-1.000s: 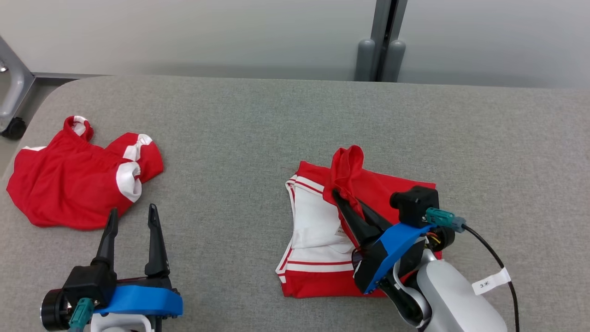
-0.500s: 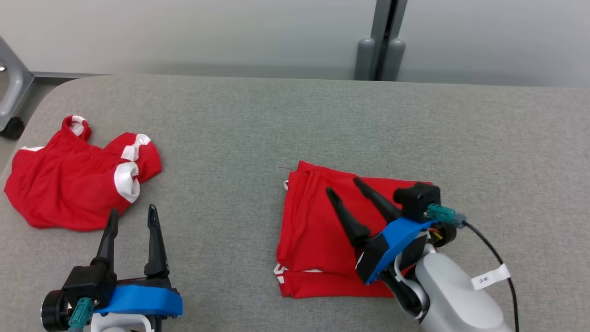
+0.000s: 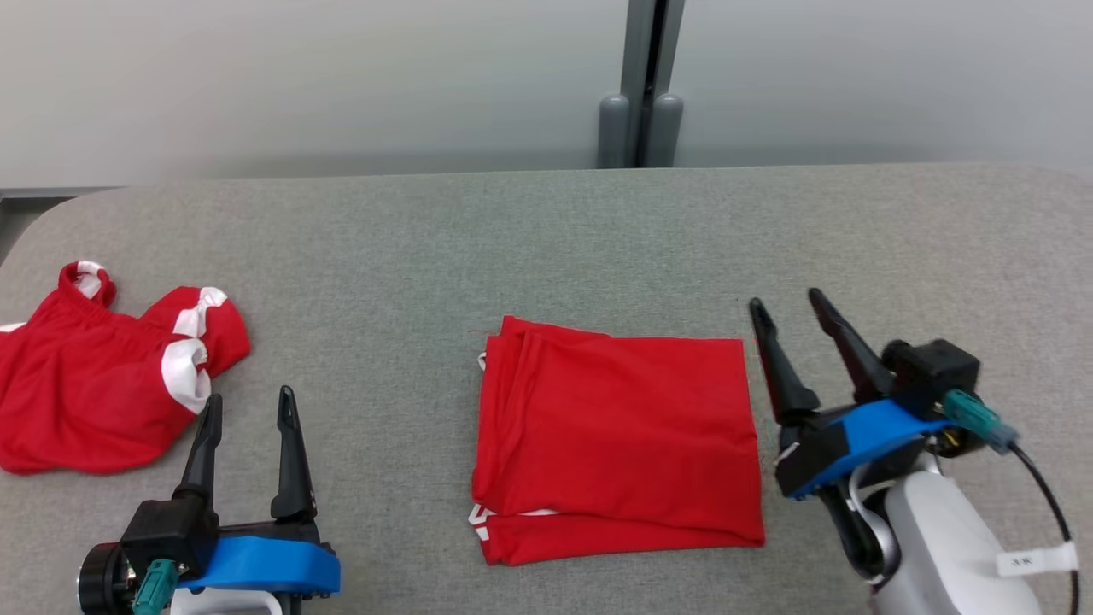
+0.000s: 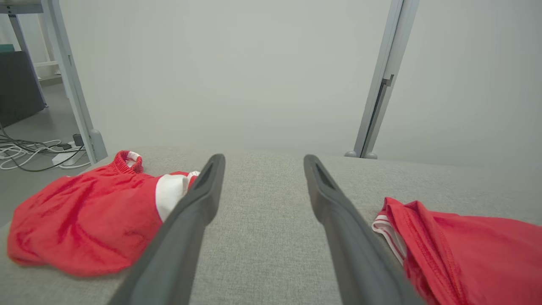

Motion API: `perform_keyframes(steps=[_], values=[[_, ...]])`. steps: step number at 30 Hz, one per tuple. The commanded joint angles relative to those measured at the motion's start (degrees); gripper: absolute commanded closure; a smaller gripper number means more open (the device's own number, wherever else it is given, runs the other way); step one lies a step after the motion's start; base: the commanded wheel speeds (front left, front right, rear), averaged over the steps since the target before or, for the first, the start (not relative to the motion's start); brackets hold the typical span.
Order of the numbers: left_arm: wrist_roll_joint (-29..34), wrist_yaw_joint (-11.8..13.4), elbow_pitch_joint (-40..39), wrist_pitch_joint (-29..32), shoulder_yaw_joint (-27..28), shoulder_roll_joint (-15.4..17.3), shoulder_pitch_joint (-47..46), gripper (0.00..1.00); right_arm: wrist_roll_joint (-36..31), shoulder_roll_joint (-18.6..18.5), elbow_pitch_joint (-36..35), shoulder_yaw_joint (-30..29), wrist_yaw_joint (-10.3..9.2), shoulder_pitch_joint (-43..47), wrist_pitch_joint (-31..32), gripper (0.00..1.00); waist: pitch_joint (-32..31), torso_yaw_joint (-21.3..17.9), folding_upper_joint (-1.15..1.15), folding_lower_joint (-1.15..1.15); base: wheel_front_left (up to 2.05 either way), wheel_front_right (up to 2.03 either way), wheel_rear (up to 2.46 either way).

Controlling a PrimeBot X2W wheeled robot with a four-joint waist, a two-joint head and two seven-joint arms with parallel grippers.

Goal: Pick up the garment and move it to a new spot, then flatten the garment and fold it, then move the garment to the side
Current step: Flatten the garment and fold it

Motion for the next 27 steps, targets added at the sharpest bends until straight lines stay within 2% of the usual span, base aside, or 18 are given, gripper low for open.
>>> perform_keyframes(steps=[1,5,8,16,27], values=[[0.3,0.2,-0.2,-0.3,0.2,-0.1,0.4,0.0,-0.5,-0.2,-1.1,-1.2,0.01,1.4,0.1,0.0,-0.5,-0.7,0.0,0.0,0.0,0.0,0.0],[0.7,0.4,-0.4,-0.3,0.0,-0.1,0.6,0.0,-1.8,0.2,-6.5,-6.4,0.02,6.0,1.7,0.0,-1.0,-2.0,0.0,0.0,0.0,0.0,0.0],[0.9,0.5,0.1,-0.3,-0.1,0.2,0.5,0.0,-2.5,0.6,-9.8,-8.2,0.02,8.6,3.0,0.0,-1.3,-2.6,0.0,0.0,0.0,0.0,0.0],[1.0,0.8,0.5,0.7,-0.6,1.1,1.0,0.0,-3.8,2.0,-16.7,-10.7,0.01,14.7,5.9,0.0,-2.2,-3.3,0.0,0.0,0.0,0.0,0.0],[0.8,1.8,-3.5,4.1,-1.4,1.5,3.7,0.0,-5.3,2.7,-21.2,-12.2,0.02,20.1,8.0,0.0,-3.5,-2.7,0.0,0.0,0.0,0.0,0.0]])
